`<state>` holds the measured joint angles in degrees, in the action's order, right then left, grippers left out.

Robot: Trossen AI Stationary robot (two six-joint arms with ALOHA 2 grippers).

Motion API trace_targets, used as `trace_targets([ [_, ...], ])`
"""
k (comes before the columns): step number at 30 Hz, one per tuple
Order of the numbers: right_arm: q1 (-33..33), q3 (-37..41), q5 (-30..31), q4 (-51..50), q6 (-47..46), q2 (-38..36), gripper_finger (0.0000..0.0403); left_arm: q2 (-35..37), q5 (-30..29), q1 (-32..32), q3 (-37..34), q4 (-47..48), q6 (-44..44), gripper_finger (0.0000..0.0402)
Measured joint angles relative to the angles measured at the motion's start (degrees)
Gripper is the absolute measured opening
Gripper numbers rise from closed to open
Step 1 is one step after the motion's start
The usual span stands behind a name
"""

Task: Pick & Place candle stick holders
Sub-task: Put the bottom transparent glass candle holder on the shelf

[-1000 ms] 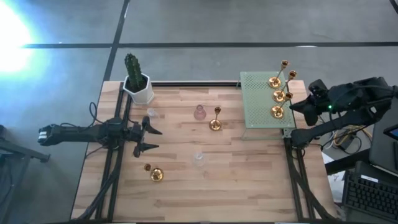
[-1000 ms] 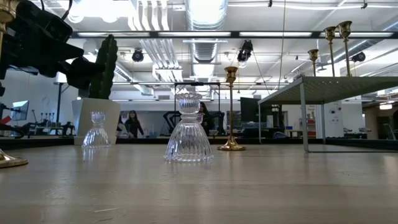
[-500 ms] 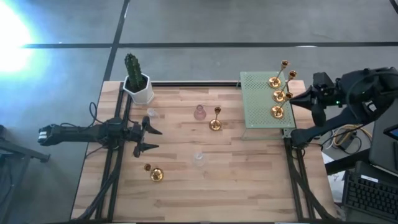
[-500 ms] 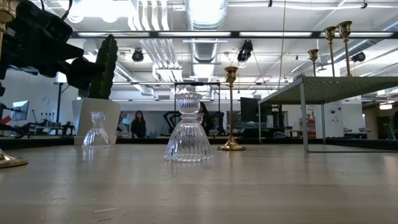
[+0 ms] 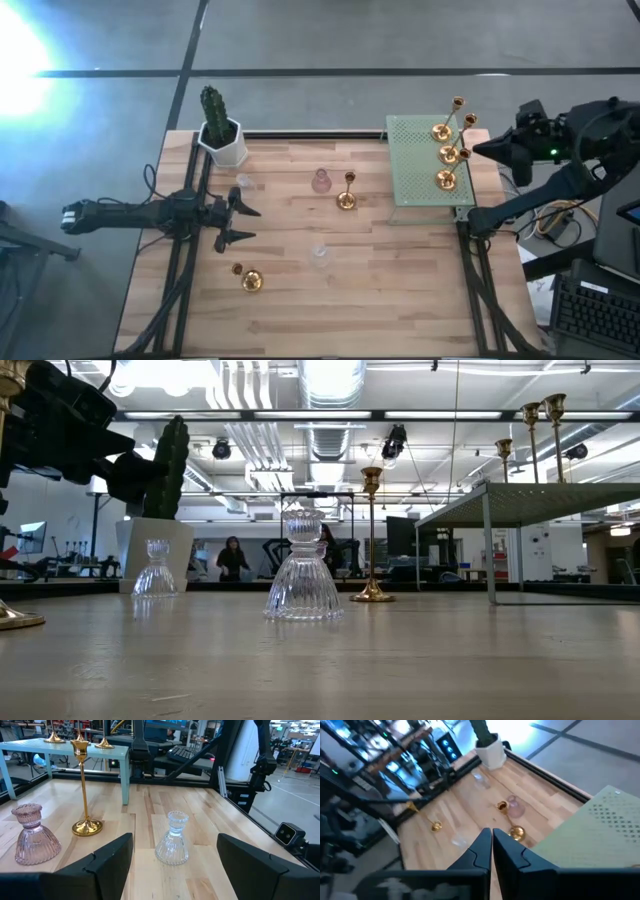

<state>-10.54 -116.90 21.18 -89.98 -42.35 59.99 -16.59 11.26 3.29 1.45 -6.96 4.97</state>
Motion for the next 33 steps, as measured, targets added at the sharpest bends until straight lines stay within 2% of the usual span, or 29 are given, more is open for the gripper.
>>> trace_targets([
  [7, 1.5, 8.2, -0.7, 0.0, 6.7, 4.7, 0.0011, 0.0, 0.0, 0.0, 0.0, 0.0, 0.0, 0.0294],
  [11, 5.4, 12.2, -4.6, 0.0, 7.6, 6.6, 0.0011, 0.0, 0.0, 0.0, 0.0, 0.0, 0.0, 0.0294],
  [15, 14.2, 15.0, -5.5, 0.0, 7.7, 5.7, 0.0011, 0.0, 0.0, 0.0, 0.0, 0.0, 0.0, 0.0294],
  [20, 28.7, 15.9, -13.5, -0.1, 10.9, 1.6, 0.0011, 0.0, 0.0, 0.0, 0.0, 0.0, 0.0, 0.0294],
  [24, 38.1, 15.9, -14.3, -0.1, 14.7, -1.4, 0.0011, 0.0, 0.0, 0.0, 0.0, 0.0, 0.0, 0.0294],
  [28, 43.1, 15.9, -15.5, 0.0, 17.7, -3.4, 0.0011, 0.0, 0.0, 0.0, 0.0, 0.0, 0.0, 0.0294],
  [33, 43.8, 15.9, -16.0, 0.0, 18.7, -6.1, 0.0011, 0.0, 0.0, 0.0, 0.0, 0.0, 0.0, 0.0294],
])
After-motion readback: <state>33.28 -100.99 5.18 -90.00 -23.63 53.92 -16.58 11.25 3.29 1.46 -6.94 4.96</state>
